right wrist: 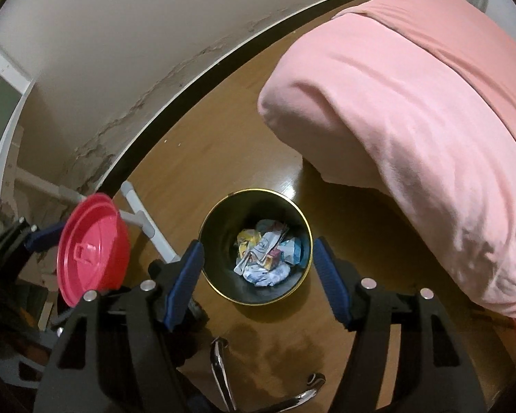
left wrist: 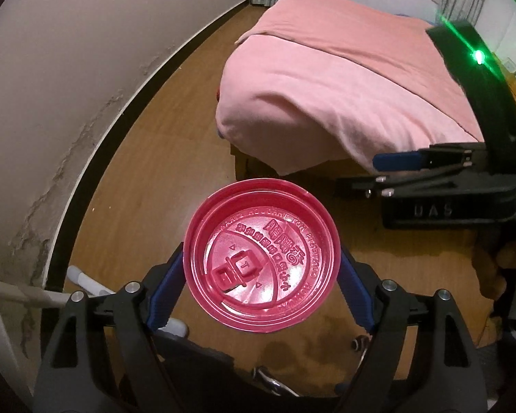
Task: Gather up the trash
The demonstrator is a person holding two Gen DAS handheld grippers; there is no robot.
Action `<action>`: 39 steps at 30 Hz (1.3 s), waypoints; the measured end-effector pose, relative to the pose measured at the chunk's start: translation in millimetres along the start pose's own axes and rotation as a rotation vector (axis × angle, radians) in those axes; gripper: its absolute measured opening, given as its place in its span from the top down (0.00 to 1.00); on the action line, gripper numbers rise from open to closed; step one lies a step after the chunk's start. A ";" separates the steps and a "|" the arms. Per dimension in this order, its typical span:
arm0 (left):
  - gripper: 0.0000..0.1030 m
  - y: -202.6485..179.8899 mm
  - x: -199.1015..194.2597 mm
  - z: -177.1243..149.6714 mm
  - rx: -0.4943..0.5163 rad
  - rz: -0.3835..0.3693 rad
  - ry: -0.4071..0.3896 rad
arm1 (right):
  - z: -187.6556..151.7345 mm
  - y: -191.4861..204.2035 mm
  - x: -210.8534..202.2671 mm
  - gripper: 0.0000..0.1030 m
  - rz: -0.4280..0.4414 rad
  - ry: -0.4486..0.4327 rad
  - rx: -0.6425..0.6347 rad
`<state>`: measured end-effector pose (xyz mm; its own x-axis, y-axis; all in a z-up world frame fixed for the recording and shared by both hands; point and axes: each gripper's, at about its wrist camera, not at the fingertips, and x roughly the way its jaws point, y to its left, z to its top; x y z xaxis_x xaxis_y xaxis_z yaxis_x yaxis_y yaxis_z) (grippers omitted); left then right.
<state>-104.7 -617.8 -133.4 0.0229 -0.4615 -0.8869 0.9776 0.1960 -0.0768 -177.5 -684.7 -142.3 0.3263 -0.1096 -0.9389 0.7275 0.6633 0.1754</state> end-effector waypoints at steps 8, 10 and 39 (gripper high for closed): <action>0.11 -2.5 -0.5 6.4 -0.018 -0.010 -0.023 | 0.1 -7.7 -12.4 0.33 -0.012 -0.042 0.057; 0.11 -3.1 -7.3 6.3 -0.019 -0.004 -0.032 | 2.2 -8.9 -14.8 0.31 -0.016 -0.050 0.059; 0.07 210.2 -388.6 -334.1 -0.917 0.763 -0.327 | -47.1 416.7 -124.5 0.09 0.357 -0.245 -0.689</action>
<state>22.0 -108.1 42.8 0.7023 -0.1321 -0.6995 0.1870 0.9824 0.0022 56.6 -359.7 33.8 0.6489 0.0887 -0.7556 0.0457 0.9868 0.1551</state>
